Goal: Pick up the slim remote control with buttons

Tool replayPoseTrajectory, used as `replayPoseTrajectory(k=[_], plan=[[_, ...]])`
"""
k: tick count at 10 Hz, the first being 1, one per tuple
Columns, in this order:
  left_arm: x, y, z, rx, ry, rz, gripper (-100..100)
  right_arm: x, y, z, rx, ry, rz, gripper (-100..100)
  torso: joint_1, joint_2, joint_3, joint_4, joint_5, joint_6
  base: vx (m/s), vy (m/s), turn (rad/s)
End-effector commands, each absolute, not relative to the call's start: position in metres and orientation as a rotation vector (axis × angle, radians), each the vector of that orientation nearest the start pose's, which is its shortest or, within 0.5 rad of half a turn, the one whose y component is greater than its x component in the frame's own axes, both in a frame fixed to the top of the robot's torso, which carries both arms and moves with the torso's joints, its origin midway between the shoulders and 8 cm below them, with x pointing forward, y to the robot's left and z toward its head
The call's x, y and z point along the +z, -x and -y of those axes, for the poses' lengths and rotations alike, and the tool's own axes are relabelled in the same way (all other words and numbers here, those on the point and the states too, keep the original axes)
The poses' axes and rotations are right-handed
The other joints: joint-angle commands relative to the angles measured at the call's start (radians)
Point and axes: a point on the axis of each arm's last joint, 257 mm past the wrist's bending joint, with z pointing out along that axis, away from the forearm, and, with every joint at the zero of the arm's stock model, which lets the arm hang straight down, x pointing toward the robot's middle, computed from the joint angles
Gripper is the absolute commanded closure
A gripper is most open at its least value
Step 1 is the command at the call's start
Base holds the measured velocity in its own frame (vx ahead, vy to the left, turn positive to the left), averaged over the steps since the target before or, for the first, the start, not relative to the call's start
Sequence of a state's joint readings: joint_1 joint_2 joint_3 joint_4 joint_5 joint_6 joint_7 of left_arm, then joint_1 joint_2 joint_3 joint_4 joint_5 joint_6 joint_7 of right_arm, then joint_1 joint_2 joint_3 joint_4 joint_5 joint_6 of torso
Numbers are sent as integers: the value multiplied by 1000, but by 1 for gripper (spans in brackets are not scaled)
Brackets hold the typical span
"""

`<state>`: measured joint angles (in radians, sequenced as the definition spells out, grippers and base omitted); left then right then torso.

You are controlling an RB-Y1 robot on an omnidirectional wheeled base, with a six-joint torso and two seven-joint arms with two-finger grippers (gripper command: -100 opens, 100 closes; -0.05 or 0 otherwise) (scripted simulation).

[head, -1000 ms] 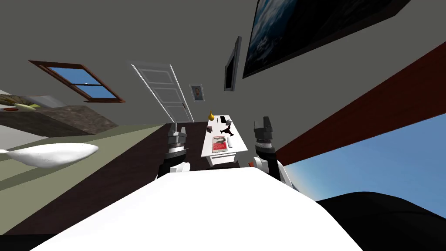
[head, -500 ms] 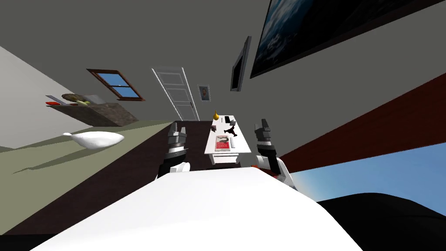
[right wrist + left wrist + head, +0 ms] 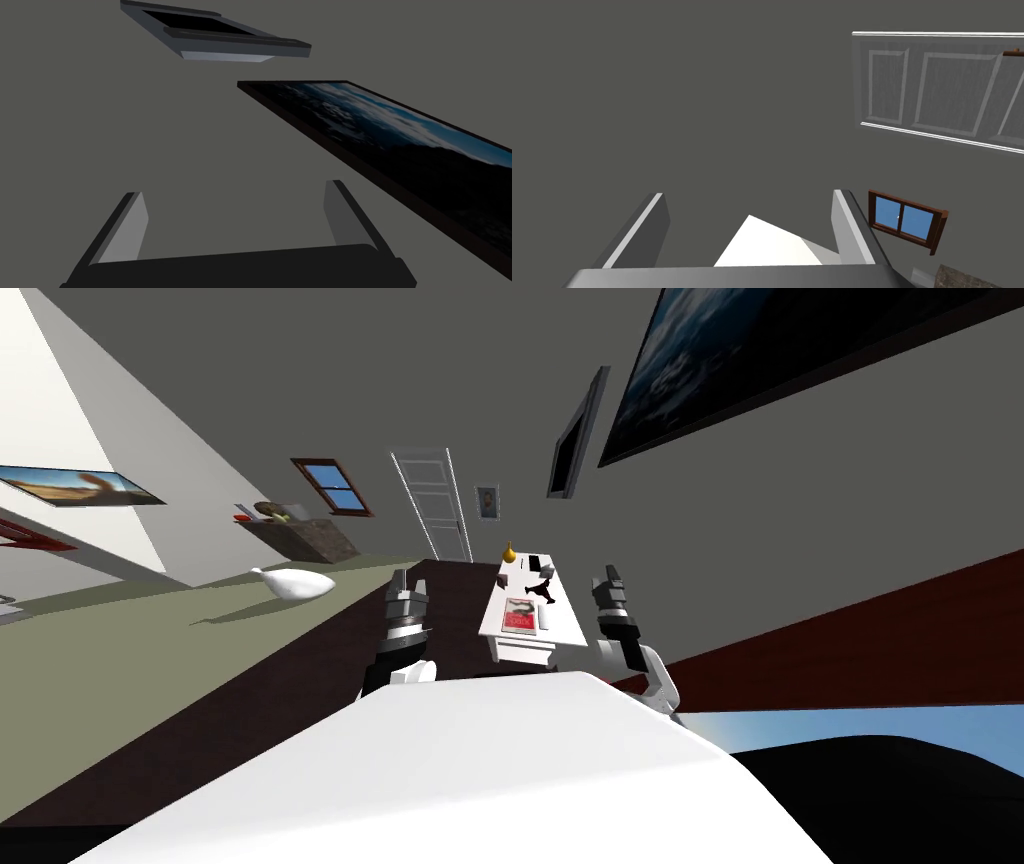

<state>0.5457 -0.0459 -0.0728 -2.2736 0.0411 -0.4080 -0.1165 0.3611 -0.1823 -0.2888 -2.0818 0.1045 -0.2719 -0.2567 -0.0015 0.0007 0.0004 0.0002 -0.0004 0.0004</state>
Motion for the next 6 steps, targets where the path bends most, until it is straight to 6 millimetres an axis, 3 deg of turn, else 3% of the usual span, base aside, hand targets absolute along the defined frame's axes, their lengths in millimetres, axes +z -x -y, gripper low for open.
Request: replayPoseTrajectory(k=[1, 2, 3, 4, 5, 6], plan=[[-12, -358, -271, -1246, 789, -683, 0, -54, -408, 421, 1063, -892, -836, -100, 0, 0, 0, 0, 0, 0, -24, -7, 295], [-12, -358, -271, -1246, 789, -683, 0, -58, -412, 441, 1045, -932, -829, -100, 0, 0, 0, 0, 0, -1, -34, -8, 477], [-12, -358, -271, -1246, 789, -683, 0, -70, -413, 452, 1024, -970, -834, -100, 0, 0, 0, 0, 0, -1, -25, -13, 139], [-12, -358, -271, -1246, 789, -683, 0, -76, -414, 480, 996, -1025, -815, -100, 0, 0, 0, 0, 0, 1, -23, 1, 232], [-12, -358, -271, -1246, 789, -683, 0, -85, -414, 484, 985, -1048, -822, -100, 0, 0, 0, 0, 0, 0, -18, -4, 162], [-12, -358, -271, -1246, 789, -683, 0, -87, -413, 513, 959, -1101, -792, -100, 0, 0, 0, 0, 0, 0, -26, -2, 302]])
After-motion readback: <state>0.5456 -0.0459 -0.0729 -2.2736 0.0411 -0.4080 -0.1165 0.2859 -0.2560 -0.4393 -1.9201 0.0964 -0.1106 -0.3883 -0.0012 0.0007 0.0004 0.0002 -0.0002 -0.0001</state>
